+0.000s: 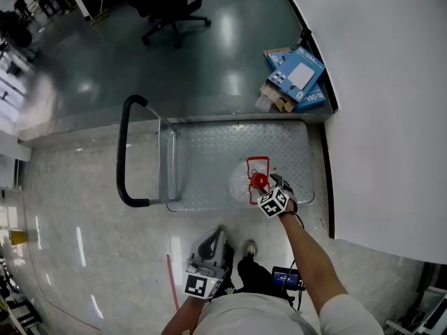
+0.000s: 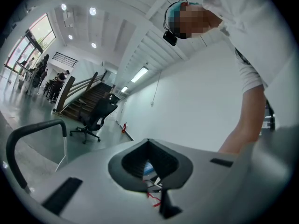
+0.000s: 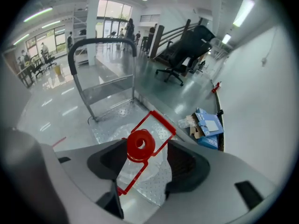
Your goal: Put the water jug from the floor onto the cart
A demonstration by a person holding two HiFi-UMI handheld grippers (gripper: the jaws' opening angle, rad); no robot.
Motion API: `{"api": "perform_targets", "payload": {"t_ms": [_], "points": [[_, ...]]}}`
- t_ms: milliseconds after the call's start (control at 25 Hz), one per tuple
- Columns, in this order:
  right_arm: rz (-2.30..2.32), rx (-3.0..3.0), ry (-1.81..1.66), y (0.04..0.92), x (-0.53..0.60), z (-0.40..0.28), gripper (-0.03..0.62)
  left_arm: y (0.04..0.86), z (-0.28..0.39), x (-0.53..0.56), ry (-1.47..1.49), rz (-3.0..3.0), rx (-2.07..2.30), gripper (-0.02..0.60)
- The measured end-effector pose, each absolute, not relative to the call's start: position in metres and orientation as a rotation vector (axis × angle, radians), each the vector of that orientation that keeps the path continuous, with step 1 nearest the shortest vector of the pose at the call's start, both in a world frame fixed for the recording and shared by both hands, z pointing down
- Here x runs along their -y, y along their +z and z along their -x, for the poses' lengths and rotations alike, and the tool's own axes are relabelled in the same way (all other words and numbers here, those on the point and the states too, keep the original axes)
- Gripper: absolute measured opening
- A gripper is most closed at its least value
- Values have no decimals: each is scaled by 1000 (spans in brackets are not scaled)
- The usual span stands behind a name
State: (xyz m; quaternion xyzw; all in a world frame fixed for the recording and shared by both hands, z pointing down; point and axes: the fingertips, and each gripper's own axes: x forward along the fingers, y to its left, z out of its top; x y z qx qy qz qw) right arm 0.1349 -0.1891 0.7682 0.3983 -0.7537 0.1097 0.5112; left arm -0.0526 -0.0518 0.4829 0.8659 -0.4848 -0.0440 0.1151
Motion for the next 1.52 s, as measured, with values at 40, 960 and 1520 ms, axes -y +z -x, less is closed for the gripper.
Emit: {"api": "perform_targets", "payload": {"t_ms": [40, 960, 1520], "points": [[-1025, 1845, 279, 755, 190, -139, 268, 481, 51, 52, -132, -2538, 1423, 3], [-2027, 2382, 51, 370, -37, -247, 12, 373, -61, -15, -271, -2680, 1481, 3], [-1968, 2418, 86, 388, -40, -234, 12, 378, -42, -24, -248, -2642, 1581, 3]]}}
